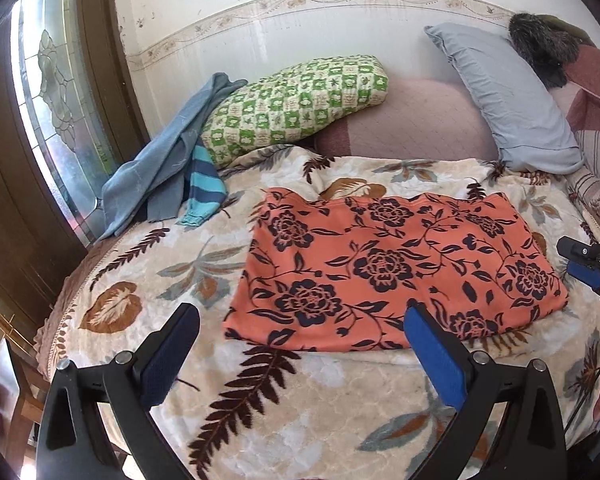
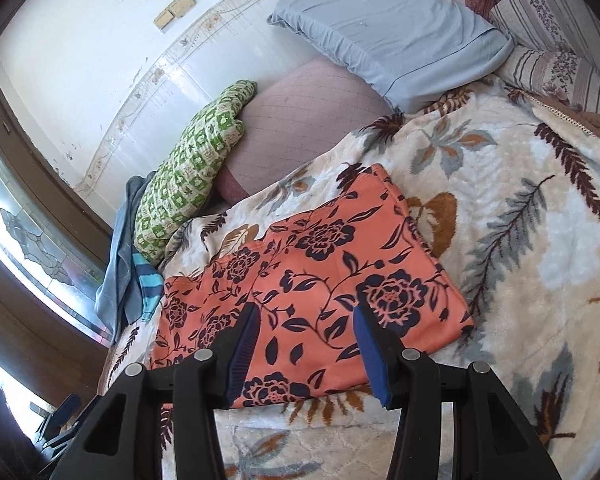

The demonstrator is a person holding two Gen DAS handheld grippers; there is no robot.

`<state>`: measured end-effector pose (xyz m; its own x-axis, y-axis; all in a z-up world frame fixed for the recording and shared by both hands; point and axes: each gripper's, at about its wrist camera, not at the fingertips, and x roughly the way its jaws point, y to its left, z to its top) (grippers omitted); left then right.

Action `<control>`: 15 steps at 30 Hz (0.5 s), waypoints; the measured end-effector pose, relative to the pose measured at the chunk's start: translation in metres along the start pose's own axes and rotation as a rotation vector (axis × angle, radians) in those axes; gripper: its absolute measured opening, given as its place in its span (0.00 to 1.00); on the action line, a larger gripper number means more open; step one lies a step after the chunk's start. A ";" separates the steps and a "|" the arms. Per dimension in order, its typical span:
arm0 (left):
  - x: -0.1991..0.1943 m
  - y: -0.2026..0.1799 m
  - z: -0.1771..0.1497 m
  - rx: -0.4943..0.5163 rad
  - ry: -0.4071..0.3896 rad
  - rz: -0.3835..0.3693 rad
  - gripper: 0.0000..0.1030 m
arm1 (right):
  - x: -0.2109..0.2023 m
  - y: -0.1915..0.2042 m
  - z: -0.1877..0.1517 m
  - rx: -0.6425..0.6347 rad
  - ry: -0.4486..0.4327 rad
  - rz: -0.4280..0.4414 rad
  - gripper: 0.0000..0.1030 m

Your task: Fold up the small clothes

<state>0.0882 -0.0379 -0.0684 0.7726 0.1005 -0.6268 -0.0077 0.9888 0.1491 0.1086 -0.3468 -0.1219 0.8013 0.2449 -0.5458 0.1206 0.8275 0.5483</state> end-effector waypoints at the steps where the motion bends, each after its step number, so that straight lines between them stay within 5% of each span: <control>1: -0.001 0.007 -0.002 -0.007 0.002 0.006 0.99 | 0.004 0.005 -0.005 -0.009 0.007 0.003 0.51; 15: 0.044 0.063 -0.016 -0.131 0.084 0.045 0.99 | 0.056 0.044 -0.036 -0.121 0.098 -0.019 0.51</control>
<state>0.1117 0.0309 -0.0993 0.7136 0.1485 -0.6846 -0.1281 0.9885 0.0808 0.1376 -0.2790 -0.1513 0.7380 0.2718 -0.6176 0.0589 0.8859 0.4602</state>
